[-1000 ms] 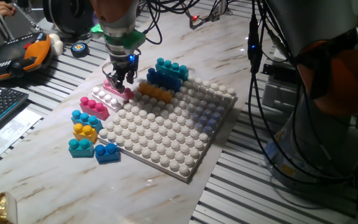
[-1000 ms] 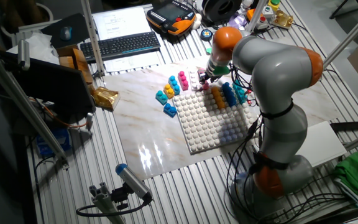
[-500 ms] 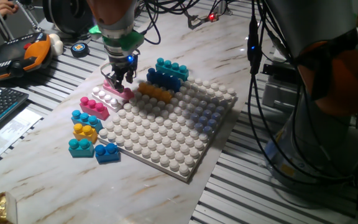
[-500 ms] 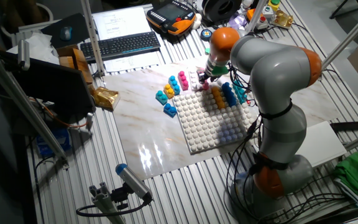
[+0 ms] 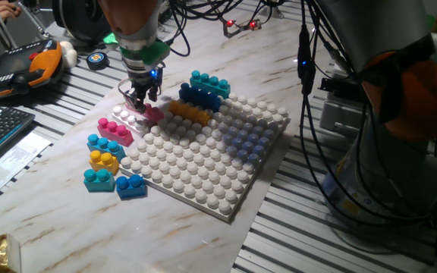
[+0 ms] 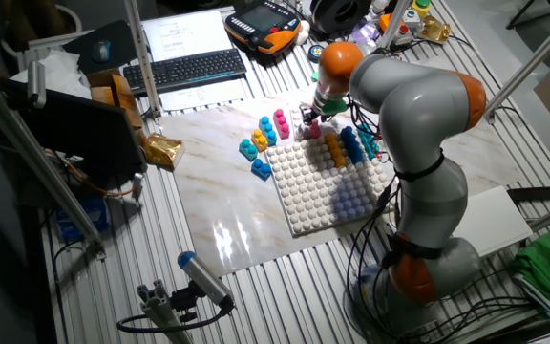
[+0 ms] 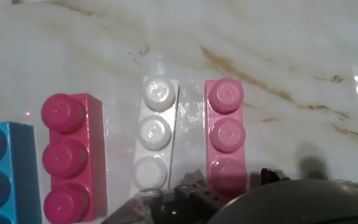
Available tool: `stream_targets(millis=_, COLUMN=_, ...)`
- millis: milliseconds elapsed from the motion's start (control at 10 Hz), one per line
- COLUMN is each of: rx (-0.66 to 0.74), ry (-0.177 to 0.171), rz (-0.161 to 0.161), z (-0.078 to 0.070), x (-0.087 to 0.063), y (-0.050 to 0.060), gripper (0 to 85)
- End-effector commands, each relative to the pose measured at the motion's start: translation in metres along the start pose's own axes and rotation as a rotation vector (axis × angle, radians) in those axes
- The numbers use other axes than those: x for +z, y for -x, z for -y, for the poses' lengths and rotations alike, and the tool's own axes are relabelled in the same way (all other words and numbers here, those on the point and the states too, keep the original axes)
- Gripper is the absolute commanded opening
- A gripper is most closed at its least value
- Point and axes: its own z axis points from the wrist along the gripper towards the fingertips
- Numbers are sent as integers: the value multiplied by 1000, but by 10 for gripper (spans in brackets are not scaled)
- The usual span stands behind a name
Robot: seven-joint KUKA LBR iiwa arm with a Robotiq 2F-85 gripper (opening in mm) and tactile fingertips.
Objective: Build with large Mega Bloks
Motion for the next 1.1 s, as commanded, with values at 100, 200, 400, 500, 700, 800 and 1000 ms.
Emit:
stream_targets(millis=100, rx=3, ry=-1, rz=2, z=1, x=1, y=1, gripper=520)
stream_targets(millis=200, rx=3, ry=4, rz=1, z=0, x=3, y=1, gripper=517)
stream_targets(millis=400, rx=2, ry=16, rz=2, z=1, x=8, y=2, gripper=513)
stream_targets(millis=500, rx=2, ry=18, rz=3, z=1, x=8, y=2, gripper=510)
stream_targets(millis=700, rx=3, ry=21, rz=1, z=1, x=9, y=2, gripper=497)
stream_targets(millis=800, rx=4, ry=25, rz=1, z=1, x=11, y=3, gripper=477)
stream_targets(millis=1000, rx=-2, ry=30, rz=0, z=1, x=13, y=3, gripper=393)
